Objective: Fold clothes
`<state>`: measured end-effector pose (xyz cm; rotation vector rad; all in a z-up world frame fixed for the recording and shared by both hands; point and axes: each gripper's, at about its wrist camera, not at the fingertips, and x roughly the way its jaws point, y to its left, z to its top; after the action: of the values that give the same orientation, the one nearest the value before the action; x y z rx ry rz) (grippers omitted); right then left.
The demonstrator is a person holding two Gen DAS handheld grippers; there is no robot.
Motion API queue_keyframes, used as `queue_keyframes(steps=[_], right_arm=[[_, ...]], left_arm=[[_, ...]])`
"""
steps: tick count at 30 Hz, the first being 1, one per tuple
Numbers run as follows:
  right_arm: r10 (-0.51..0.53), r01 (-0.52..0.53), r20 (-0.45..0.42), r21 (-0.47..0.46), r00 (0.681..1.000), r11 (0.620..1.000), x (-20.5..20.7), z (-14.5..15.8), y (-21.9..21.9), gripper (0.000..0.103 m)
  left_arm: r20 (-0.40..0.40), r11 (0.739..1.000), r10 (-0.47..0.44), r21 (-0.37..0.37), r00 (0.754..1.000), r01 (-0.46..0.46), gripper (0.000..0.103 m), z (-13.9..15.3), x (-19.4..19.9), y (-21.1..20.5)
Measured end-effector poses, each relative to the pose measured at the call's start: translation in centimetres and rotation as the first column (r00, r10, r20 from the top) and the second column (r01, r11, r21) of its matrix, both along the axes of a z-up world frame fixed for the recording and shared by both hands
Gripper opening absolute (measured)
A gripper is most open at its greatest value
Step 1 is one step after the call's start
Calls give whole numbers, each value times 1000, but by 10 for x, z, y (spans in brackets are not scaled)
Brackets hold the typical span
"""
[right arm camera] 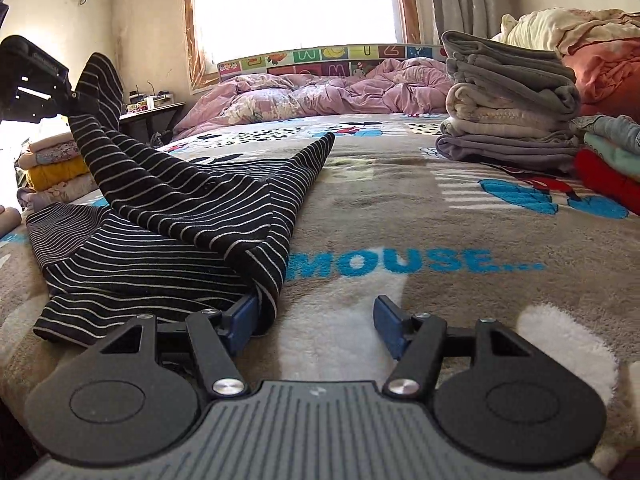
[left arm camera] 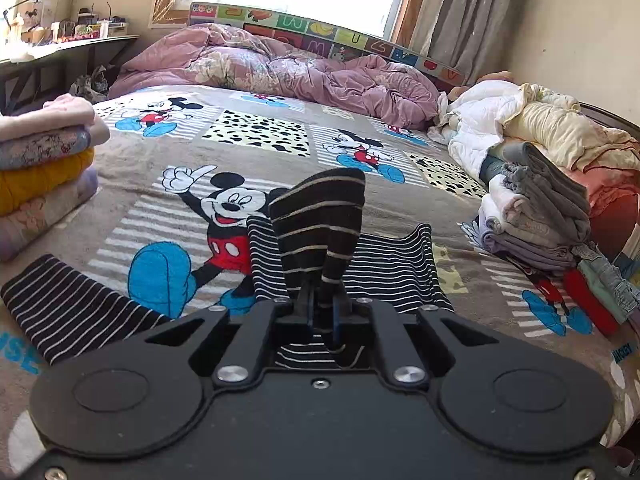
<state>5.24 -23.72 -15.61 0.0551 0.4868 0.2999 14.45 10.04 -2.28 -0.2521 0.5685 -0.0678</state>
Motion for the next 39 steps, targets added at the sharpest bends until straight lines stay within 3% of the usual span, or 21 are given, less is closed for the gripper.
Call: queue_keyframes(steps=[9,15,20,24,27,33,35,37,39], right_arm=[[34,-34,-8,-1,999,999,-8,7,0,64],[168,-150,136,-134,976,980,-33,18,34,65],[227,-199,211,-142,951,969,-16,22,41,66],[309,-290,145,-137,940,947,2,14,48,65],[331,-314,61,-200,942,928,1,8,57,65],[346,-323,121,-178,930,930,-13,18,52,65],[345,-320,156,-168,925,932,-12,19,53,66],[359,-335,182,-147,916,931,-8,19,53,68],[375,-359,137,-132,917,924,-2,14,56,69]], left_arm=[[-46,997,44,-65,998,-47,7,-41,-14,29],[-67,989,65,-129,996,-73,7,-60,-14,43],[-107,985,88,-140,990,-102,7,-73,-12,49],[-179,983,120,-113,977,-142,10,-92,-8,55],[-169,970,165,-152,972,-191,18,-98,-14,67],[-139,935,204,-265,969,-235,22,-103,-19,83],[-133,941,204,-247,970,-232,21,-99,-16,81],[-120,955,197,-202,973,-218,9,-93,-13,75],[-56,979,161,-119,985,-167,3,-76,-10,64]])
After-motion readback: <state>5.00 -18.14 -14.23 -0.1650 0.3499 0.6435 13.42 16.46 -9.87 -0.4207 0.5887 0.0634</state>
